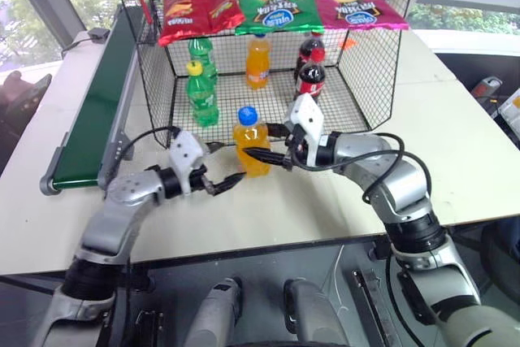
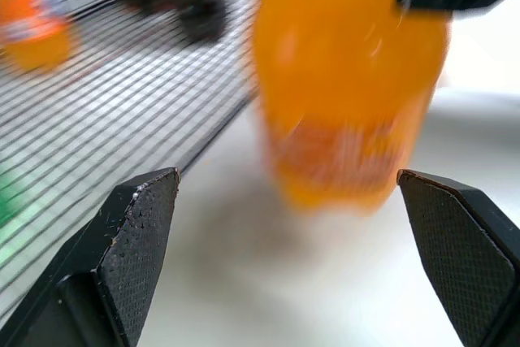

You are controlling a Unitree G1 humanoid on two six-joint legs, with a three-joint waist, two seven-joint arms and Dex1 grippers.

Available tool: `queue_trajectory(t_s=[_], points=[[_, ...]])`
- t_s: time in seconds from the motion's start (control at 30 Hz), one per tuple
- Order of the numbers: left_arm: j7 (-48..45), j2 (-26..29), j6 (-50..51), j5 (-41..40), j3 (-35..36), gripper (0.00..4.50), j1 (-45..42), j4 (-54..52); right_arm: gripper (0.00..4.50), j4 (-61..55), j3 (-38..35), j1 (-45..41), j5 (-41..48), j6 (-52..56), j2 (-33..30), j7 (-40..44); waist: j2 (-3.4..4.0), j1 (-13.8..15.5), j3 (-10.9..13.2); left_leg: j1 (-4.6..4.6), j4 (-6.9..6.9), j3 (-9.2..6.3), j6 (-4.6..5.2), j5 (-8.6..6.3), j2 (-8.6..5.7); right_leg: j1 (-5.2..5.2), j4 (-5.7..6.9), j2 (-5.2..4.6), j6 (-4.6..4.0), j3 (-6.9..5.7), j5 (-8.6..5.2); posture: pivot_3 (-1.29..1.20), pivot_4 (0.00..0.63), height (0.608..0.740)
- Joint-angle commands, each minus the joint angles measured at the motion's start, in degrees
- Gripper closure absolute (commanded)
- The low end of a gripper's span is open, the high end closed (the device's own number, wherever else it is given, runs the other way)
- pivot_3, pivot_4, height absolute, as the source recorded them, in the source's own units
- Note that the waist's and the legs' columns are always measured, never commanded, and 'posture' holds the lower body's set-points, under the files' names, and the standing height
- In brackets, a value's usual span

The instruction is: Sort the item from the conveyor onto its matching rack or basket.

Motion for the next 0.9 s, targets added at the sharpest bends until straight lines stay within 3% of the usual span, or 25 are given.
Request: queue_trajectory(t_s=[0.03,0.33,0.9], points=[[3.2,-0.5,-0.8,-0.4,4.1,0.03,2.6,-3.3,2.36,2.2,-3.7,-4.3,-2.1,-2.5,2.0,-5.2,0.0,0.0,0.0,0.0,0.0,0.0,0.0,0.0,0.0,0.0,-0.01,0.0,0.0,0.0,0.0,0.0,0.15,0.739],[15.7,-7.7,-4.8,4.9,5.4,0.03,5.3,-4.3,2.36,14.2,-4.9,-9.7,-7.9,-9.7,7.4,-13.5,0.0,0.0,0.0,0.0,0.0,0.03,0.0,0.0,-0.03,0.01,0.01,0.03,0.17,-0.01,0.11,0.0,0.15,0.739],[17.9,-11.4,-4.3,6.1,1.4,0.03,6.7,-6.2,2.36,42.4,-7.9,-21.4,-12.7,-27.7,16.4,-21.7,0.01,-0.1,0.0,0.03,-0.02,0.1,0.0,0.01,-0.02,-0.03,0.07,0.19,0.18,0.02,0.13,0.0,0.15,0.739]])
